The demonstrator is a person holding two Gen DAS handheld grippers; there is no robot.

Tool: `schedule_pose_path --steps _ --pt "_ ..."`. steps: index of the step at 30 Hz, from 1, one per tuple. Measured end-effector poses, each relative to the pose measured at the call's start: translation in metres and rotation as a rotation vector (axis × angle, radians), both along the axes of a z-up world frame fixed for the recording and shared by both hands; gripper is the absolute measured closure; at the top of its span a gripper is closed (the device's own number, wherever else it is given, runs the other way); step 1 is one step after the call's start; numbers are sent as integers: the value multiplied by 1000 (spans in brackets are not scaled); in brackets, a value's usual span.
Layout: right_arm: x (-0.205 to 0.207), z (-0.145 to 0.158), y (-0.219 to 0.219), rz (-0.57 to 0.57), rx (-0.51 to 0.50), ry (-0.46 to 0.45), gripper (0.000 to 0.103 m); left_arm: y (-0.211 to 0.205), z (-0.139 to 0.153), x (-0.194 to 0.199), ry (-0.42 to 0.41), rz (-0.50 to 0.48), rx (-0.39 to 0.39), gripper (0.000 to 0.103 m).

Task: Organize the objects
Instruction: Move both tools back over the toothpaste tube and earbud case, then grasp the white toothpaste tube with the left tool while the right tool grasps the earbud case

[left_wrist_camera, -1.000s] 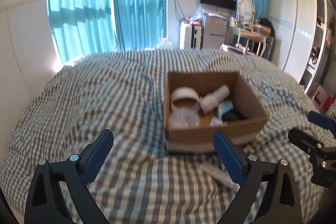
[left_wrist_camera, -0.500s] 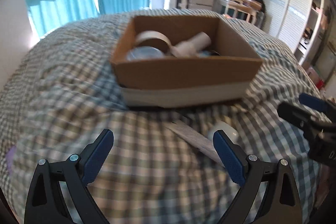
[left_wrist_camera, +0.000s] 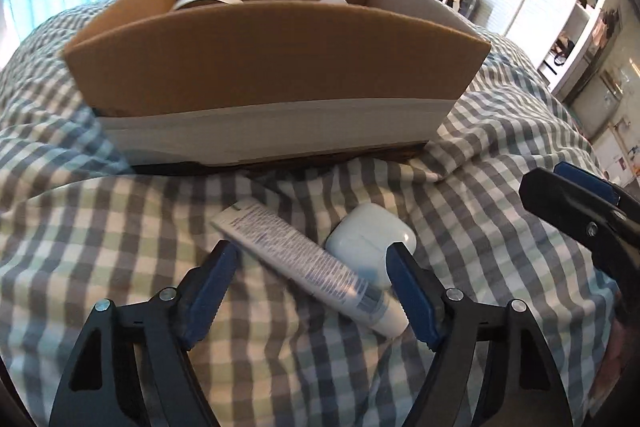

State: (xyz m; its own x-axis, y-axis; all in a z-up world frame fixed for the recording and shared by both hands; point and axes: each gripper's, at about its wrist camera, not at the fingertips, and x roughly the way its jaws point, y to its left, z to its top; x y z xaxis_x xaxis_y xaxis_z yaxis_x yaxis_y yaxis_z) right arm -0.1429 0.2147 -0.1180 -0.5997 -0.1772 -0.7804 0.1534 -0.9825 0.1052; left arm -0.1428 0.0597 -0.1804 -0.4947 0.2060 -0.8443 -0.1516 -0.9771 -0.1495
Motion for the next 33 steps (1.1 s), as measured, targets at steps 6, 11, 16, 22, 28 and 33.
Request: schedule_pose_path --steps 6,11,16,22,28,33 --pt "-1 -4 -4 3 14 -6 16 3 -5 -6 -8 -22 12 65" --pt "1 -3 -8 11 31 3 16 0 6 7 -5 -49 8 81" --pt "8 3 -13 48 24 44 16 -9 35 32 60 -85 30 89" --pt "11 11 -29 76 54 66 16 -34 64 53 126 -72 32 93" --pt "8 10 -55 143 91 68 16 -47 87 47 183 -16 20 93" --pt "-3 -10 -78 196 134 14 16 -62 91 42 196 18 -11 93"
